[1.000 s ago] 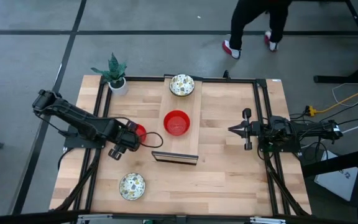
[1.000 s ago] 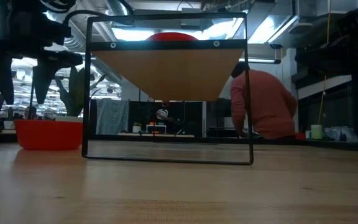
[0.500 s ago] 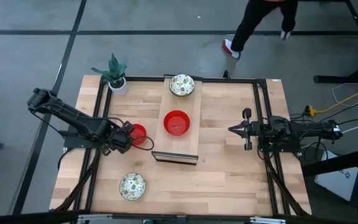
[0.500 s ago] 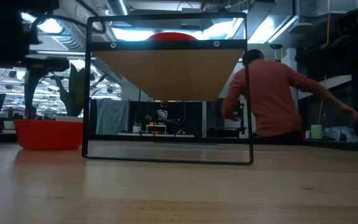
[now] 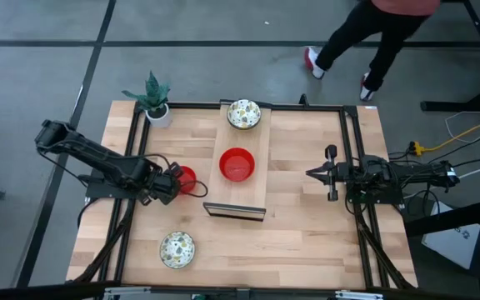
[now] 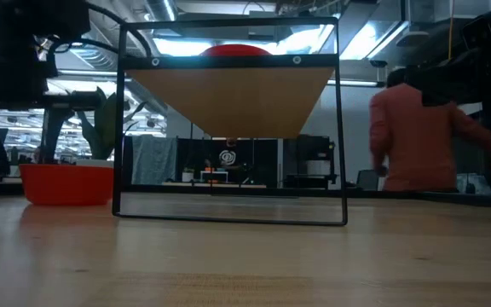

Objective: Pick & Place Mini bowls
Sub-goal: Stack the red bowl on top of the red bowl on the shelf

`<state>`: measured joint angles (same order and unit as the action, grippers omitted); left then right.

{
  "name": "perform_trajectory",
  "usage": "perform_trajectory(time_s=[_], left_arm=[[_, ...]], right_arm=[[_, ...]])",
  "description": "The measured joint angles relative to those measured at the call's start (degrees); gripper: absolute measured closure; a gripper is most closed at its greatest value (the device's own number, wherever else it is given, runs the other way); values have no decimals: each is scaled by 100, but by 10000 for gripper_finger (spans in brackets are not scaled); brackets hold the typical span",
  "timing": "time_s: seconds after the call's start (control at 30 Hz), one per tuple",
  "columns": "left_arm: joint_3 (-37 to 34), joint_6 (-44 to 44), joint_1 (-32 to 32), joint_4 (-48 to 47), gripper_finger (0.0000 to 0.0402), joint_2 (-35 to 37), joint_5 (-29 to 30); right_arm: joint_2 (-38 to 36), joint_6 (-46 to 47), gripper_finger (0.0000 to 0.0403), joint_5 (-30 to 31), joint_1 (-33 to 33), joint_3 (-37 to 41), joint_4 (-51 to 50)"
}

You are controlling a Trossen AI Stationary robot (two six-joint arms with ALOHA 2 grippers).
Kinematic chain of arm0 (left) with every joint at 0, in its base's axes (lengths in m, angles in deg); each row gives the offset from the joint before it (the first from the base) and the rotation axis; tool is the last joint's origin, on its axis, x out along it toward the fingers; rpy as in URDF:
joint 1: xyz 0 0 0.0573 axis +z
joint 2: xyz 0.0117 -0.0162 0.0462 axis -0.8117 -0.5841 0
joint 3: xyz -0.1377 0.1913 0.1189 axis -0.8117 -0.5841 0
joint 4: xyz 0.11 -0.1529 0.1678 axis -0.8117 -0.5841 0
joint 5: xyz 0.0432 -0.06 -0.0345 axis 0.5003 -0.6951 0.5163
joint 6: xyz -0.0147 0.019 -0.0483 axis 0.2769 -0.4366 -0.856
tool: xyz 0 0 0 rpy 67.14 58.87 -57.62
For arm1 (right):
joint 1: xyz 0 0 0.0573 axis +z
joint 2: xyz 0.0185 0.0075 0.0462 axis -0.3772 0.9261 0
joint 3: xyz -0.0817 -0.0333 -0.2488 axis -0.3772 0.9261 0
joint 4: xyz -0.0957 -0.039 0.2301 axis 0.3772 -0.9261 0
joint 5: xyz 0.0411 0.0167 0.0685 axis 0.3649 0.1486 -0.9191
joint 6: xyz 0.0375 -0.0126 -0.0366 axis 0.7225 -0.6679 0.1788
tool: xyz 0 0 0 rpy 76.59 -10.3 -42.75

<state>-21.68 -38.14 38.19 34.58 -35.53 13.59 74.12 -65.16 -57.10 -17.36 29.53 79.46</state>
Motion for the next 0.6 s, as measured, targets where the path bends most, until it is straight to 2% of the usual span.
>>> perform_trajectory(time_s=[0.23, 0.6], left_arm=[[-350, 150, 152, 440, 214, -4, -34], [-354, 105, 163, 472, 217, -2, 62]], right_arm=[[-1, 0, 377, 0, 0, 0, -1], [-1, 0, 377, 0, 1, 1, -1]])
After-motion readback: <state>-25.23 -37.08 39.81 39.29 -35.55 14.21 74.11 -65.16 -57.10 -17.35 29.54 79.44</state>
